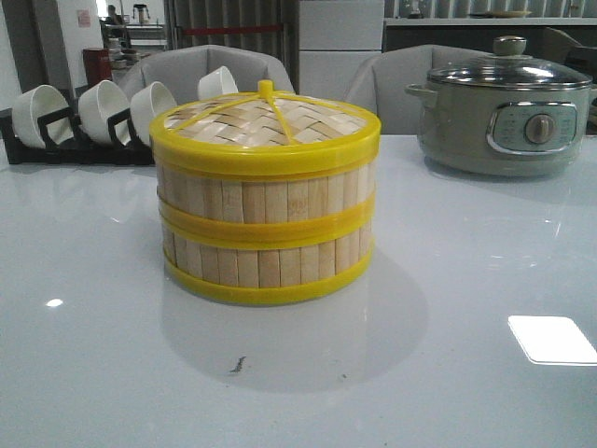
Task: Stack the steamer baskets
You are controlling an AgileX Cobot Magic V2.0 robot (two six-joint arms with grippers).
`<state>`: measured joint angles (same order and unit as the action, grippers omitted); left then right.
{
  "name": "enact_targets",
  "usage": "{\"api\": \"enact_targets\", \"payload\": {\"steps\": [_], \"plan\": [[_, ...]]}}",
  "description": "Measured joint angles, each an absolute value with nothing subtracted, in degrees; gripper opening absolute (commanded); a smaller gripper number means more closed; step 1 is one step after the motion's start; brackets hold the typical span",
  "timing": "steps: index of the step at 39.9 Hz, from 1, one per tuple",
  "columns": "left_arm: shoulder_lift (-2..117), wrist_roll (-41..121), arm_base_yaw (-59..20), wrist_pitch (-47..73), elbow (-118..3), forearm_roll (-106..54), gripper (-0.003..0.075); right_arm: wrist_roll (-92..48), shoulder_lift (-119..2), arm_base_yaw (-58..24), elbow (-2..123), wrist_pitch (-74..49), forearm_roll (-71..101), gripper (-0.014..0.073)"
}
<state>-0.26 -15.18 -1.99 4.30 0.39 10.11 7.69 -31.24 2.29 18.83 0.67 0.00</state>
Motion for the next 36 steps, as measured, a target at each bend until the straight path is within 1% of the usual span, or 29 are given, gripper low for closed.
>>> {"api": "enact_targets", "payload": {"steps": [5,11,18,28,31,36], "plan": [[-0.26,-15.18,-1.99,4.3,0.39,10.11,0.0088,7.69,-31.13,2.29,18.83,0.67,0.0,0.0069],[-0.26,-15.18,-1.99,4.19,0.39,10.11,0.0088,7.69,-27.94,2.29,18.67,0.67,0.0,0.0069],[-0.26,-15.18,-1.99,4.19,0.39,10.11,0.0088,7.69,-19.53,2.29,13.25,0.0,0.0,0.0069],[-0.26,-15.18,-1.99,4.19,0.39,10.11,0.0088,7.69,-3.36,2.29,0.0,-1.59,0.0,0.0069],[-0.26,-15.18,-1.99,4.11,0.39,10.11,0.0088,8.1,-0.45,2.29,-1.31,-4.16,0.0,0.0069],[-0.26,-15.18,-1.99,4.07,0.39,10.11,0.0088,8.35,0.5,2.29,-1.76,-8.15,0.0,0.0069]]}}
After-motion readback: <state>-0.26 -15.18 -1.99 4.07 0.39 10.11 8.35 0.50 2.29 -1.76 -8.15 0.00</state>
